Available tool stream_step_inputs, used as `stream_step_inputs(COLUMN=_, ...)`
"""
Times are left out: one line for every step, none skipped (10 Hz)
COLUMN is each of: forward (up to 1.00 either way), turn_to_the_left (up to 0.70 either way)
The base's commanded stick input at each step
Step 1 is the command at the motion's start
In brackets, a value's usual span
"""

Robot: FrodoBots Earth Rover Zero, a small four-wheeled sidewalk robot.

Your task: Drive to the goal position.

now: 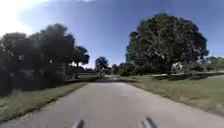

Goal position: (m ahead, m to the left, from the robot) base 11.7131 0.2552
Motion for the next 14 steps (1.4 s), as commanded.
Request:
stream_step_inputs(forward=0.7, turn_to_the_left=0.0)
stream_step_inputs(forward=0.7, turn_to_the_left=0.18)
stream_step_inputs(forward=0.7, turn_to_the_left=0.35)
stream_step_inputs(forward=0.7, turn_to_the_left=0.35)
stream_step_inputs(forward=0.7, turn_to_the_left=0.35)
stream_step_inputs(forward=0.7, turn_to_the_left=0.35)
stream_step_inputs(forward=0.7, turn_to_the_left=0.35)
stream_step_inputs(forward=0.7, turn_to_the_left=0.26)
stream_step_inputs(forward=0.7, turn_to_the_left=0.14)
stream_step_inputs(forward=0.7, turn_to_the_left=0.01)
stream_step_inputs(forward=0.7, turn_to_the_left=0.0)
stream_step_inputs(forward=0.7, turn_to_the_left=0.0)
stream_step_inputs(forward=0.7, turn_to_the_left=0.0)
stream_step_inputs(forward=0.7, turn_to_the_left=0.0)
